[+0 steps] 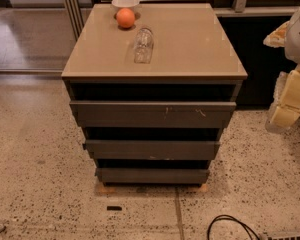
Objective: Open middle drawer
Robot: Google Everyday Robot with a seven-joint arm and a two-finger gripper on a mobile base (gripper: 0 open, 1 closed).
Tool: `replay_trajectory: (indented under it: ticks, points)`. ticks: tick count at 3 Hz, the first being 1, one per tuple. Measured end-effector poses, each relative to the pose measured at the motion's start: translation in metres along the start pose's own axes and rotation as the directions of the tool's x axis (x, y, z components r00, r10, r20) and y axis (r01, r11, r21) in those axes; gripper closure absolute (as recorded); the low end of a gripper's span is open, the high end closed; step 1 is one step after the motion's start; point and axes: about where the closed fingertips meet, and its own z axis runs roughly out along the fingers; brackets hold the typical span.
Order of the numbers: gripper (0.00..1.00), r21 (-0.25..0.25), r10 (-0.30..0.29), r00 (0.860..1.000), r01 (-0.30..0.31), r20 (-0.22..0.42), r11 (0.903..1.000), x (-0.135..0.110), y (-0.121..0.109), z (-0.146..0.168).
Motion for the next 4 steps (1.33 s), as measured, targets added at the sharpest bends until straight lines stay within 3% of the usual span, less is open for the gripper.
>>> replay_trajectory:
  ticks: [2,3,4]
  points:
    - [0.00,0.012,-0.003,1.000,0.003,0.000,0.9999,0.004,0.004,0.010]
    - [0.00,-0.014,0.027,0.999,-0.026,0.040,0.9996,0.012,0.023,0.041]
    - [0.00,-0.080,0.082,0.991,-0.074,0.102,0.9940,0.018,0.050,0.082]
